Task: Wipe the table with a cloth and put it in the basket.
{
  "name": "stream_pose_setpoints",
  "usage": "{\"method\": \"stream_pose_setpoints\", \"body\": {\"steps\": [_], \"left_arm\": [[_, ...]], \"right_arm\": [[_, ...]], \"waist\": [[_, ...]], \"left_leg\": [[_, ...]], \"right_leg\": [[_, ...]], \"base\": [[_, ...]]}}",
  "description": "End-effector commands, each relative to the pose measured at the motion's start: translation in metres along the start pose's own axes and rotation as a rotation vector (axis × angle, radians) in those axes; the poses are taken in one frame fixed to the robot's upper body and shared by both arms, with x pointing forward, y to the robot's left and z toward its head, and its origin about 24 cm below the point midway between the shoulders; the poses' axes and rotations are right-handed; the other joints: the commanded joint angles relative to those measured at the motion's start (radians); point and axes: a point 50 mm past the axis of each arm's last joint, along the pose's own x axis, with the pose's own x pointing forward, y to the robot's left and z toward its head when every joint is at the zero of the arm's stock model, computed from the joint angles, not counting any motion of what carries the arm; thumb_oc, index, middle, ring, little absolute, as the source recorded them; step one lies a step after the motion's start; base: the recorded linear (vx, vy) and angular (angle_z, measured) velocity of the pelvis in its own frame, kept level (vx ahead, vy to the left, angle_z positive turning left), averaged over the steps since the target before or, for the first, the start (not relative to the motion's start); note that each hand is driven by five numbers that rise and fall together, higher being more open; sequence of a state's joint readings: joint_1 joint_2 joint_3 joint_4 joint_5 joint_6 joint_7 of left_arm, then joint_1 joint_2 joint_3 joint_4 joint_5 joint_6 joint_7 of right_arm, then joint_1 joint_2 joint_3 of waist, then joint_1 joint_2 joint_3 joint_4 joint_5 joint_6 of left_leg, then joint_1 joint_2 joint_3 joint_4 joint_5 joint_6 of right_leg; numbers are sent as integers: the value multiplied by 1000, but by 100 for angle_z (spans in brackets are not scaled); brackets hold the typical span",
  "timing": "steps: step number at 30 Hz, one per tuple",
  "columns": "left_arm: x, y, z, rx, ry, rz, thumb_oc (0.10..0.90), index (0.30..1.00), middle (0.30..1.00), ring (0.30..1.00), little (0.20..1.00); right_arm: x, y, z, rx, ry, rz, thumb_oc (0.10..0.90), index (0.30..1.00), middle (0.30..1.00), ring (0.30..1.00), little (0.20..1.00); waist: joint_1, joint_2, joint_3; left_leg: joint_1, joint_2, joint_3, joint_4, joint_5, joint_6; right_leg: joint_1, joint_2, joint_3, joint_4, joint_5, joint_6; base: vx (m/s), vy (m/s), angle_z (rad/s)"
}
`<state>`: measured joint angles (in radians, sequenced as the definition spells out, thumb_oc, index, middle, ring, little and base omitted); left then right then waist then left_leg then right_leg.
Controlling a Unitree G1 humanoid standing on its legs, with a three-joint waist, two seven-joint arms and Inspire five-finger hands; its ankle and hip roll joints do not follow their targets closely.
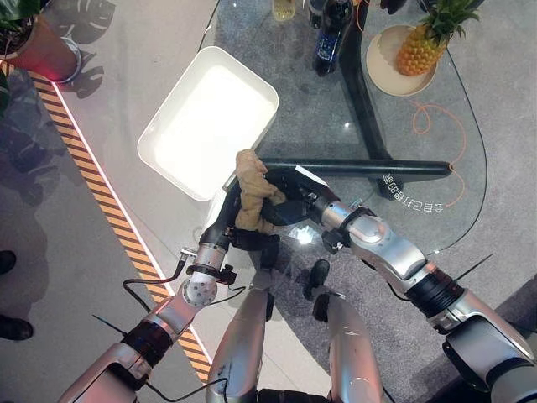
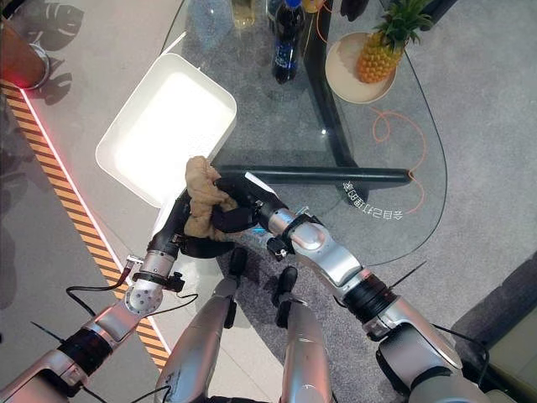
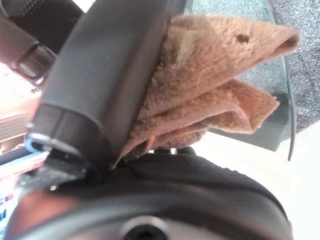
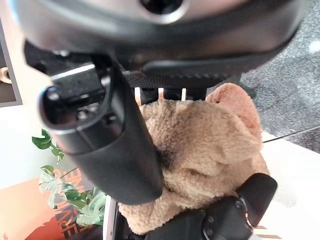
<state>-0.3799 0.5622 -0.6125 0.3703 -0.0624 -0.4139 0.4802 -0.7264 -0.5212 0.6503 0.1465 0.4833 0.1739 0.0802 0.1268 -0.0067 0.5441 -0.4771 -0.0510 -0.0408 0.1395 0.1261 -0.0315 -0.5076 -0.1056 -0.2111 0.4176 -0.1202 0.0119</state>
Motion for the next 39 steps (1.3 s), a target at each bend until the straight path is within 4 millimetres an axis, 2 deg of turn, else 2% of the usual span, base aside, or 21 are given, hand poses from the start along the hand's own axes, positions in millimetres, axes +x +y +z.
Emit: {"method": "stream_pose_setpoints", "body": {"steps": [1,3,4,5,15,29,30,32,39], "left_arm": [[20,-14,52,-95,-267,25,800,900,900,900,900],[20,-14,54,-112,-275,31,800,900,900,900,900],[20,-13,55,-126,-277,42,361,524,524,524,461],[20,-13,56,-148,-278,46,100,300,300,300,200],[19,-12,58,-194,-291,73,100,300,300,300,200],[15,-17,51,-188,-271,88,100,300,300,300,200],[14,-17,51,-186,-270,89,100,300,300,300,200],[14,-18,50,-185,-270,90,100,300,300,300,200],[15,-24,50,-166,-266,97,100,300,300,300,200]], "right_arm": [[-1,70,87,-27,-383,415,100,300,300,300,200],[0,71,85,-29,-368,412,100,300,300,300,200],[0,70,83,-26,-362,408,100,300,300,300,200],[0,70,80,-24,-355,403,100,300,300,300,200],[1,63,76,-20,-357,368,100,300,300,300,200],[1,52,65,-50,-316,295,100,300,300,300,200],[1,52,65,-53,-319,288,569,702,702,702,669],[1,51,66,-59,-323,281,800,900,900,900,900],[1,49,73,-76,-355,265,800,900,900,900,900]], "waist": [[-23,28,-24],[-22,28,-24],[-21,27,-24],[-21,25,-24],[-20,16,-24],[-18,-4,-24],[-18,-7,-24],[-18,-9,-24],[-19,-25,-24]], "left_leg": [[-17,-39,34,146,-134,54],[-22,-40,34,146,-133,54],[-27,-39,35,147,-131,53],[-30,-39,35,147,-131,53],[-27,-39,34,140,-130,54],[-23,-33,40,136,-131,55],[-22,-33,39,137,-132,55],[-22,-32,38,137,-133,56],[-21,-29,33,138,-138,58]], "right_leg": [[-3,12,69,-95,99,38],[-7,11,66,-96,100,37],[-10,10,65,-97,101,38],[-13,10,63,-97,102,38],[-16,15,63,-97,105,37],[-13,19,55,-96,107,39],[-12,19,55,-96,108,39],[-11,19,55,-97,108,40],[-8,24,58,-98,112,44]], "base": [[0,0,0],[0,0,0],[0,0,0],[0,0,0],[0,0,0],[0,-2,0],[0,0,0],[0,0,0],[1,-6,0]]}}
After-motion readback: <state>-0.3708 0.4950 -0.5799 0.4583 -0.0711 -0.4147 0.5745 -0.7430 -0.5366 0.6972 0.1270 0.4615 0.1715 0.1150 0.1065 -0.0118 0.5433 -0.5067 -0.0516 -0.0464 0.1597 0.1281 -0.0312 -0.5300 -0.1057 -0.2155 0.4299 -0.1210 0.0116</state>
